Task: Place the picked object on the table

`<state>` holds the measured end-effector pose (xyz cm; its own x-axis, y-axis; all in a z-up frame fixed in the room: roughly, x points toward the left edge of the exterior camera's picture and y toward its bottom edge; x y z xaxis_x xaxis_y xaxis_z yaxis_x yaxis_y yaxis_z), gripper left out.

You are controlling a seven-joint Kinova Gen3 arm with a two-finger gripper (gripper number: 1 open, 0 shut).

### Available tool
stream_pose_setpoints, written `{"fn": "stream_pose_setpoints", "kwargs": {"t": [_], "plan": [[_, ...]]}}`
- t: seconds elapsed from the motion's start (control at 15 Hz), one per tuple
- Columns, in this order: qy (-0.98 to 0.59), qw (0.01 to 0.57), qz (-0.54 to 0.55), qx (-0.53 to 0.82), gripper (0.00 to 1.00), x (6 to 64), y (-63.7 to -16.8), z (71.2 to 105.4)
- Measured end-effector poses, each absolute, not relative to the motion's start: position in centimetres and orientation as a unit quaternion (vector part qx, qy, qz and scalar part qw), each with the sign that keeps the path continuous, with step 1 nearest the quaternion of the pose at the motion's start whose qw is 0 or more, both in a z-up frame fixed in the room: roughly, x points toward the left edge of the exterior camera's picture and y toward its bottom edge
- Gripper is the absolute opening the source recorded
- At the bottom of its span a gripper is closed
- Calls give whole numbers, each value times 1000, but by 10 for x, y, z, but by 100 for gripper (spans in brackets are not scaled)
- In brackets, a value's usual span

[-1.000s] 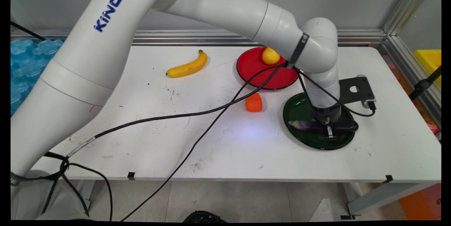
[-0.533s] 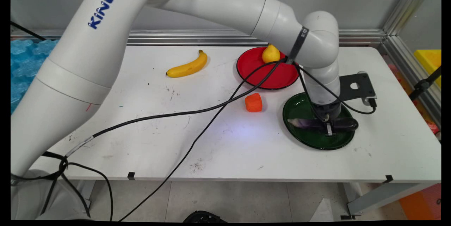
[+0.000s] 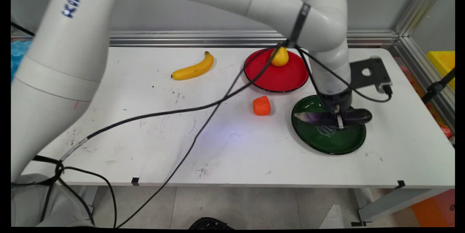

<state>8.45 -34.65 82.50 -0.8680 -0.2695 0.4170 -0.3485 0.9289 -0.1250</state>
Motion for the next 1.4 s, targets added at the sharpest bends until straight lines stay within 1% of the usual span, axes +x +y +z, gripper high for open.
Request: {"fn": "stream_pose_setpoints", "kwargs": {"t": [0.2,0.4,0.87,1.13,1.4], "plan": [[-959,202,99,170,0,103,-334,844],[-958,202,94,179,0,136,-315,868],[-960,194,81,186,0,204,-288,898],[-963,184,72,185,0,235,-274,900],[-967,175,59,175,0,261,-262,886]]}}
